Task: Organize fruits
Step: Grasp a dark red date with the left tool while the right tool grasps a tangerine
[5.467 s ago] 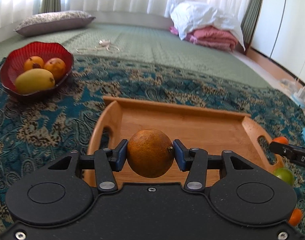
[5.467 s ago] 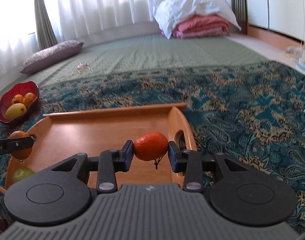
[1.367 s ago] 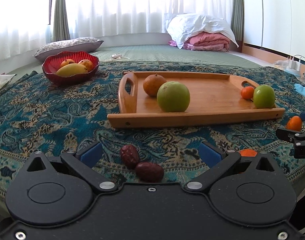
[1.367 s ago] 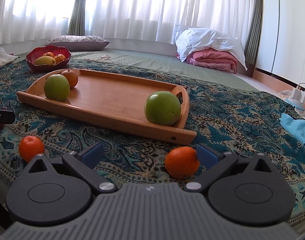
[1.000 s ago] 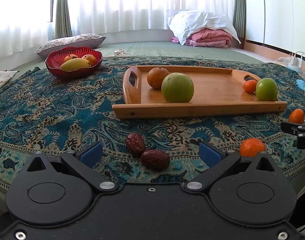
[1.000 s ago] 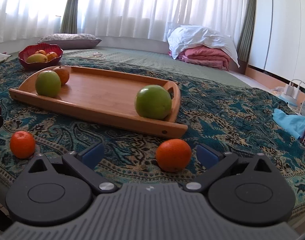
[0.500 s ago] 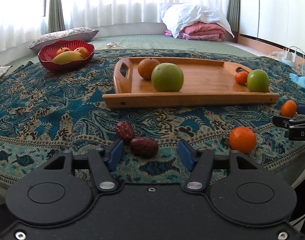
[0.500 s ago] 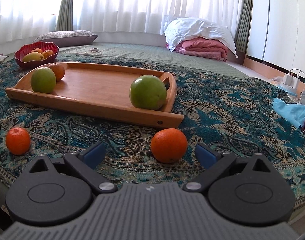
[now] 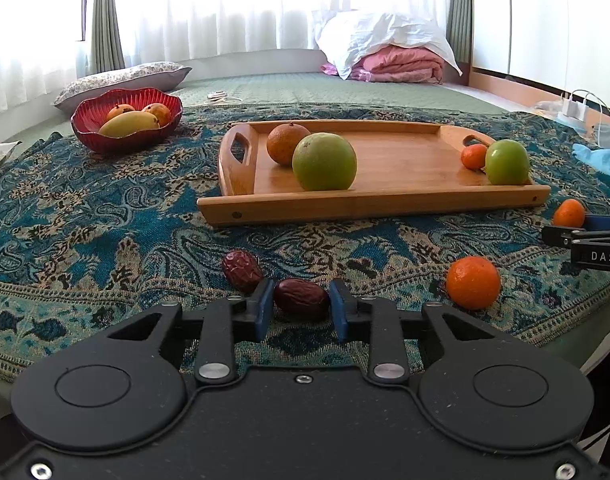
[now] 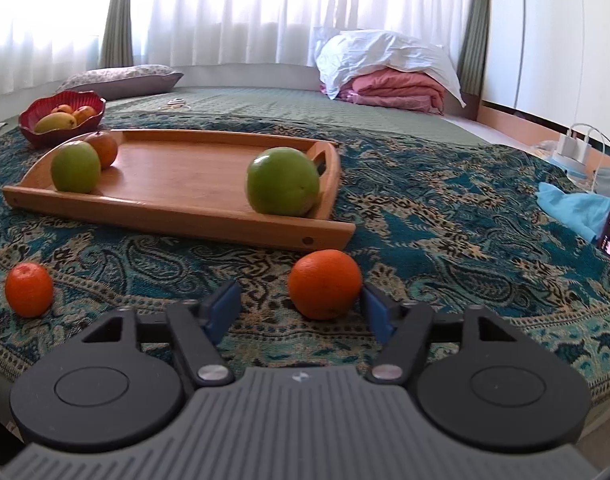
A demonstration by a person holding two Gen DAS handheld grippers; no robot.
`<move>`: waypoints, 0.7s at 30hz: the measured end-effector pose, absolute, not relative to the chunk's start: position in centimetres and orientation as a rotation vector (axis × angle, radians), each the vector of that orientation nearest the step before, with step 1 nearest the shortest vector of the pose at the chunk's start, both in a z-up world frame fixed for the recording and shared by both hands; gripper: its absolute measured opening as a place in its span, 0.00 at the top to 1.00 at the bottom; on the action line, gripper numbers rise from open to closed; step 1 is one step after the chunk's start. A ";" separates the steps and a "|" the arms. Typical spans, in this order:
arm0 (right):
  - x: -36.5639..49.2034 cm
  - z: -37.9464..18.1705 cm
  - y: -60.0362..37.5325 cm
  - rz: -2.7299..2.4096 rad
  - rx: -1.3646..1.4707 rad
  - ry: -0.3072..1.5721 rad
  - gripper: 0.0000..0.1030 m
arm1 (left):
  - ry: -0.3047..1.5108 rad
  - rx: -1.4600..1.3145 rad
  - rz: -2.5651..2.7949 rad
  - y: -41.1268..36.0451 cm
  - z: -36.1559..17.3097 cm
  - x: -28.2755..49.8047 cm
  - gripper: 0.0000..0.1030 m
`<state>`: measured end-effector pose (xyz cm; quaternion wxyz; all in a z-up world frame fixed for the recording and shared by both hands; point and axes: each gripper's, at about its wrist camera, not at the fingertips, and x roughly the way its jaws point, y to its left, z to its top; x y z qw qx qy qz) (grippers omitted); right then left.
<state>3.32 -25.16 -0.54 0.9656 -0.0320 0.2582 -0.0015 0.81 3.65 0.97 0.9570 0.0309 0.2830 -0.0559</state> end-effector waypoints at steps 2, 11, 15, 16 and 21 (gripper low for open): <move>3.4 -0.5 -25.5 -0.013 -0.049 0.525 0.37 | 0.575 0.057 -0.111 3.7 1.0 0.9 0.72; 3.6 -0.4 -26.1 -0.044 -0.012 0.529 0.57 | 0.564 0.063 -0.110 3.7 1.1 1.0 0.72; 3.4 -0.3 -26.2 -0.045 0.001 0.518 0.59 | 0.548 0.064 -0.109 3.7 1.4 1.0 0.73; 3.4 -0.2 -26.2 -0.045 0.002 0.514 0.59 | 0.543 0.063 -0.109 3.6 1.5 1.0 0.73; 3.3 0.4 -26.2 -0.047 0.014 0.488 0.59 | 0.523 0.045 -0.114 3.7 2.2 1.2 0.73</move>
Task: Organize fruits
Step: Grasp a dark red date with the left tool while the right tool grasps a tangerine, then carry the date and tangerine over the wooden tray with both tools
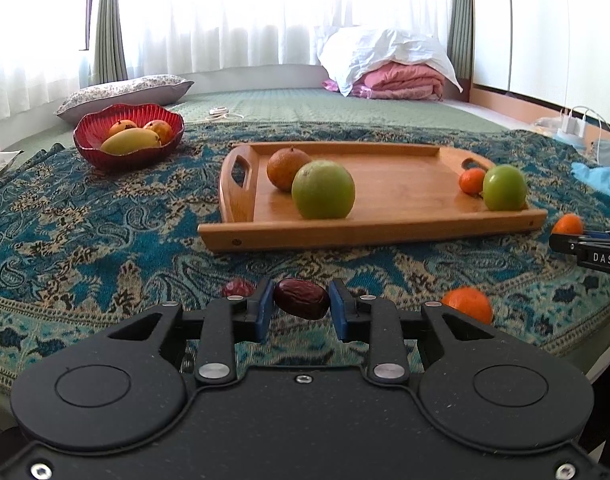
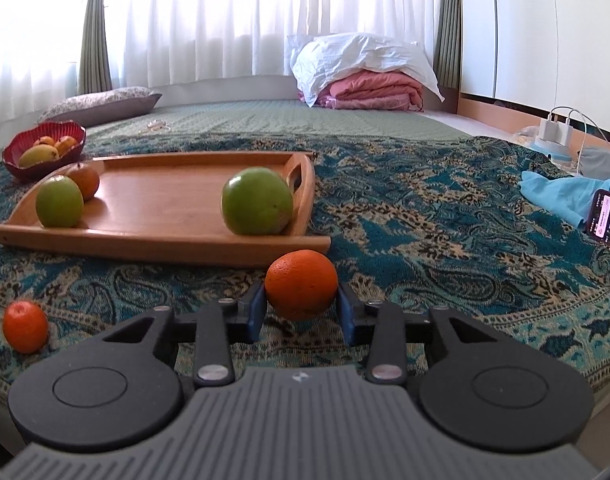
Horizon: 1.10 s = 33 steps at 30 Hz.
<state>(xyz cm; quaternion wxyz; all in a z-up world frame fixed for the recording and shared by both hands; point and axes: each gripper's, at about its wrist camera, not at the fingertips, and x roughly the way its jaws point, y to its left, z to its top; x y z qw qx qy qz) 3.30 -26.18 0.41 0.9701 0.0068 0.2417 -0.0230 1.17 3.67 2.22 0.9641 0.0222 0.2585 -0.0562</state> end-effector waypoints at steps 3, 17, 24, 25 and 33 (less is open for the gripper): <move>3.3 0.9 -26.1 -0.043 0.018 0.470 0.59 | 0.515 0.035 -0.113 3.7 2.7 1.5 0.73; 5.5 4.7 -25.9 -0.023 0.047 0.387 0.59 | 0.447 0.048 -0.129 3.3 7.4 5.8 0.73; 9.2 7.0 -26.0 -0.009 0.045 0.403 0.59 | 0.429 -0.004 -0.155 3.5 10.9 10.9 0.73; 9.9 7.3 -26.0 -0.004 0.047 0.417 0.59 | 0.433 -0.013 -0.157 3.6 11.3 11.9 0.73; 16.8 7.7 -26.1 0.059 0.062 0.589 0.59 | 0.541 -0.090 -0.183 4.0 12.2 20.0 0.73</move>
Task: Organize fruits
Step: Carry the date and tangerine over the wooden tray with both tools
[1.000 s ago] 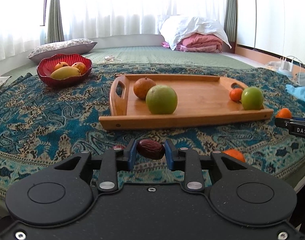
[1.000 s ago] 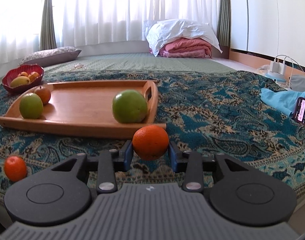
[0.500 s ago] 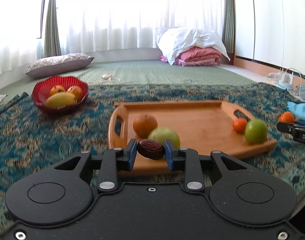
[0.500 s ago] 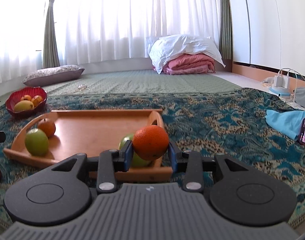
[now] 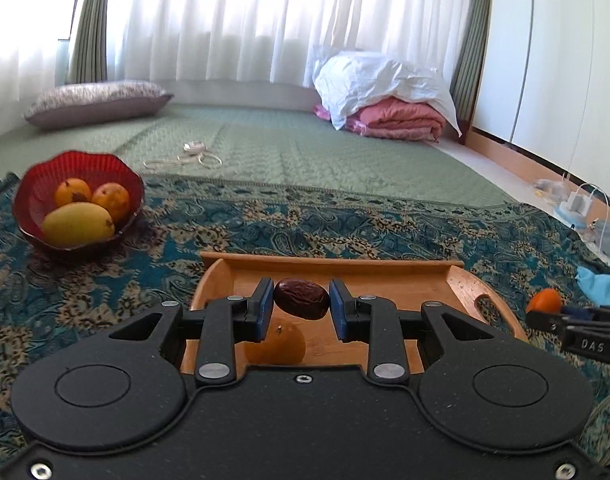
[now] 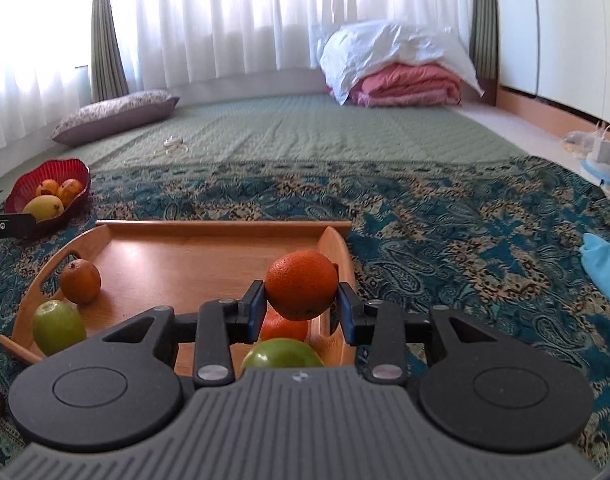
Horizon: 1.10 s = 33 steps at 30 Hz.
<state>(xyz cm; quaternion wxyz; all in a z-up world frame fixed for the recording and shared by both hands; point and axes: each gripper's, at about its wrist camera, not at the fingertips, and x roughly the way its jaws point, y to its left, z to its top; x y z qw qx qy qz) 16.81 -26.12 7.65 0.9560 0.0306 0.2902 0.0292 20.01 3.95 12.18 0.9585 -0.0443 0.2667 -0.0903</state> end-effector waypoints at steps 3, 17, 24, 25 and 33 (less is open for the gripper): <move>19.5 7.2 -26.4 0.074 0.094 0.662 0.59 | 0.614 -0.124 -0.188 4.1 11.3 23.0 0.73; 25.2 5.1 -25.9 0.050 0.102 0.800 0.59 | 0.820 -0.127 -0.109 4.6 6.6 31.8 0.73; 25.7 4.6 -25.8 0.049 0.093 0.823 0.59 | 0.853 -0.104 -0.096 4.0 5.4 33.0 0.73; 25.8 4.6 -25.8 0.051 0.093 0.825 0.59 | 0.856 -0.097 -0.095 3.8 5.3 33.1 0.73; 26.1 4.0 -25.9 0.052 0.114 0.846 0.59 | 0.872 -0.066 -0.092 3.1 4.7 33.3 0.73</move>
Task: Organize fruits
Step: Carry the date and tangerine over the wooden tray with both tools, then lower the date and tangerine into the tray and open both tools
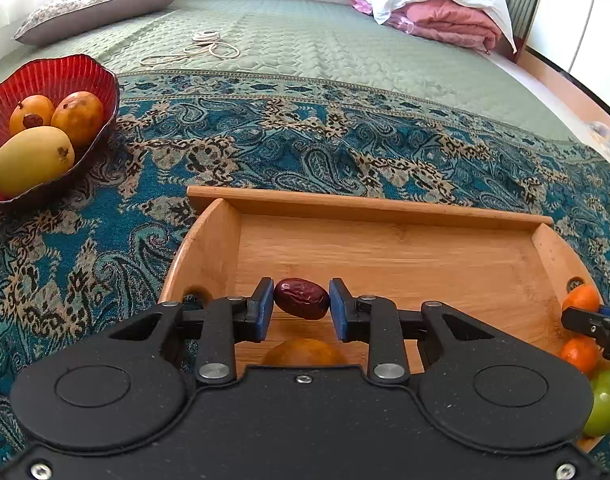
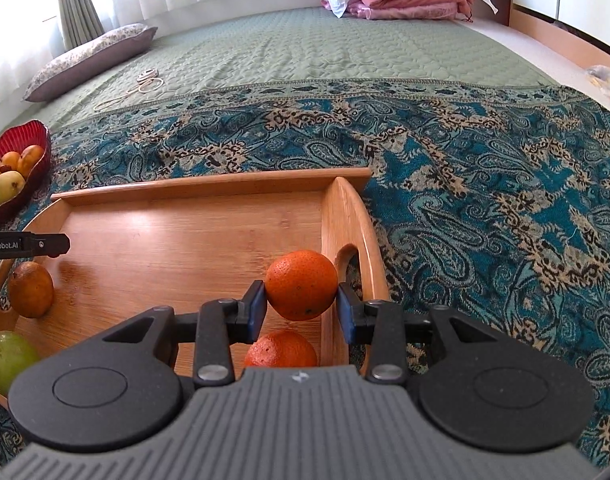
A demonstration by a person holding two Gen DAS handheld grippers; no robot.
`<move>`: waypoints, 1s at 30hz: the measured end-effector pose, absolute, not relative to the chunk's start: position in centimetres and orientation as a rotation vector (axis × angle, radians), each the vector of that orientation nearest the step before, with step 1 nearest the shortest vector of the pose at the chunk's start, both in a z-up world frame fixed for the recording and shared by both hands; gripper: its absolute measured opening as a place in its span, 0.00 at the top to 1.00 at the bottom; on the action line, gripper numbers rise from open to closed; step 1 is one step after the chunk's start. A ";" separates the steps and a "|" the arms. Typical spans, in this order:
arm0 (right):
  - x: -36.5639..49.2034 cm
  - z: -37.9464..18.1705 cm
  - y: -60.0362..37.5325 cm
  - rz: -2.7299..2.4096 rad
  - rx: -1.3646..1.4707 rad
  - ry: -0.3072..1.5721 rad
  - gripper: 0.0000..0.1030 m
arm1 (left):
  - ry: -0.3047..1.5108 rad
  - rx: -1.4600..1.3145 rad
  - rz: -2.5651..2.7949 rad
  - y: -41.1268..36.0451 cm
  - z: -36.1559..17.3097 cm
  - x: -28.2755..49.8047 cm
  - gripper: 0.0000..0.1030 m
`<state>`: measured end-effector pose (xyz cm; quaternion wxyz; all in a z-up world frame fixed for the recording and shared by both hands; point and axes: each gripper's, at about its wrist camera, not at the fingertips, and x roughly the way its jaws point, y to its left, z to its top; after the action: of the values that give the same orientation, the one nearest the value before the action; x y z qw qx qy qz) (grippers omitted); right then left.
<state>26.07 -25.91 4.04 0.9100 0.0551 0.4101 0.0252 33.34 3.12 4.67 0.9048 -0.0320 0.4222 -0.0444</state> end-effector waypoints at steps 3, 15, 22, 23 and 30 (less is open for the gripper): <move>26.2 3.9 -25.9 0.048 0.113 0.848 0.59 | 0.876 -0.061 -0.092 3.1 4.5 33.4 0.73; 26.5 3.7 -25.6 0.042 0.117 0.847 0.58 | 0.886 -0.055 -0.082 3.2 3.9 33.5 0.72; 26.6 3.7 -25.5 0.037 0.109 0.851 0.58 | 0.882 -0.051 -0.083 3.2 3.8 33.5 0.73; 26.6 3.7 -25.5 0.036 0.109 0.851 0.57 | 0.882 -0.052 -0.083 3.2 3.8 33.5 0.73; 26.3 4.1 -25.4 0.047 0.115 0.830 0.41 | 0.875 -0.039 -0.091 3.2 4.0 33.3 0.70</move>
<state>26.25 -25.44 4.07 0.9133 0.0556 0.4028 0.0230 33.28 3.18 4.03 0.9046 -0.0187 0.4236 -0.0441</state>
